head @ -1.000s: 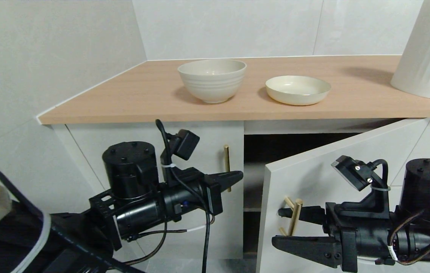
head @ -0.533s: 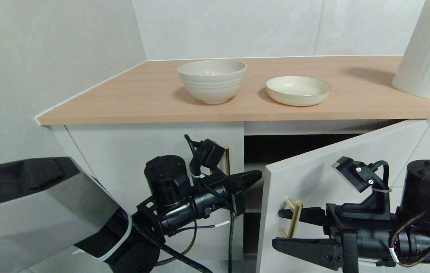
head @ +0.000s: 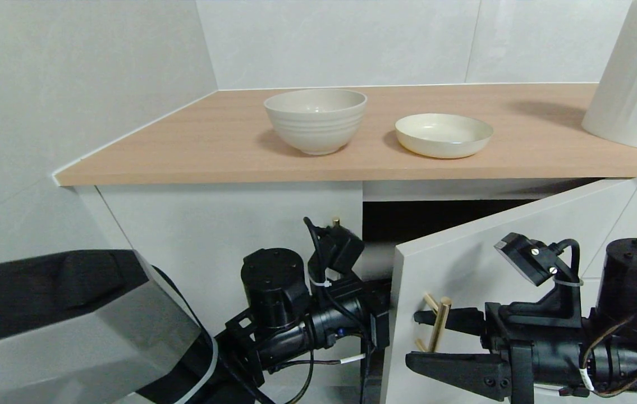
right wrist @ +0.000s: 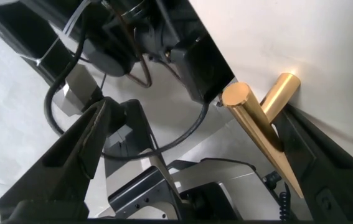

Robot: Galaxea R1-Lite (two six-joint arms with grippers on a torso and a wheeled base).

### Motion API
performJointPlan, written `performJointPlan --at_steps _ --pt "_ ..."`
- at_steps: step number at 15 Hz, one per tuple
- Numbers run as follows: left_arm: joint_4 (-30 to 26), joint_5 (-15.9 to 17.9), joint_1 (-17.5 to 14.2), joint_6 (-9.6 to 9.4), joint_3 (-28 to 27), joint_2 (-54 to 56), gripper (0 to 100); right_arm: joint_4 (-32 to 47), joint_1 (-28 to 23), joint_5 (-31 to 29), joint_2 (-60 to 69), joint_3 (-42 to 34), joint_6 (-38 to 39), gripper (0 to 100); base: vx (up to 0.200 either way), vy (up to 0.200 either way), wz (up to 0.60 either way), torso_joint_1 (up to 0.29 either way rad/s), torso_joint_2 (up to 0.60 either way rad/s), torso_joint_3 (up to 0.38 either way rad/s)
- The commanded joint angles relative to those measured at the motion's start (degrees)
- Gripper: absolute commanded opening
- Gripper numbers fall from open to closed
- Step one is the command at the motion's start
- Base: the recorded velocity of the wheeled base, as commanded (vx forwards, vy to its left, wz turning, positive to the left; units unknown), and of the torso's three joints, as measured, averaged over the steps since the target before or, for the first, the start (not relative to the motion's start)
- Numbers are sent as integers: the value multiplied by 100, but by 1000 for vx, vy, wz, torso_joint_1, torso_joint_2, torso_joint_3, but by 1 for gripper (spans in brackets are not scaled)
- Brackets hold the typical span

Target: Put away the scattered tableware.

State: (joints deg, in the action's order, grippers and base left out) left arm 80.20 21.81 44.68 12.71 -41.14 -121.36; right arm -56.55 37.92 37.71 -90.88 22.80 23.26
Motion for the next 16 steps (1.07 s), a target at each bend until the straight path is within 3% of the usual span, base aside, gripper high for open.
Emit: performJointPlan --at_steps 1,7,10,12,16 --pt "-5 8 146 3 -17 51 0 4 -268 -106 9 -3 -6 100 0 0 0 0 0 0" --pt "-75 8 305 21 -8 121 0 4 -936 -255 378 -337 -6 100 0 0 0 0 0 0" --pt "-453 -19 472 21 27 358 0 83 -1182 -334 985 -662 -6 100 0 0 0 0 0 0" --pt "-804 -36 551 21 19 543 0 645 -1279 -334 1591 -680 -6 100 0 0 0 0 0 0" --pt "-875 -107 647 38 19 517 0 1463 -1507 -378 2382 -495 -533 100 0 0 0 0 0 0"
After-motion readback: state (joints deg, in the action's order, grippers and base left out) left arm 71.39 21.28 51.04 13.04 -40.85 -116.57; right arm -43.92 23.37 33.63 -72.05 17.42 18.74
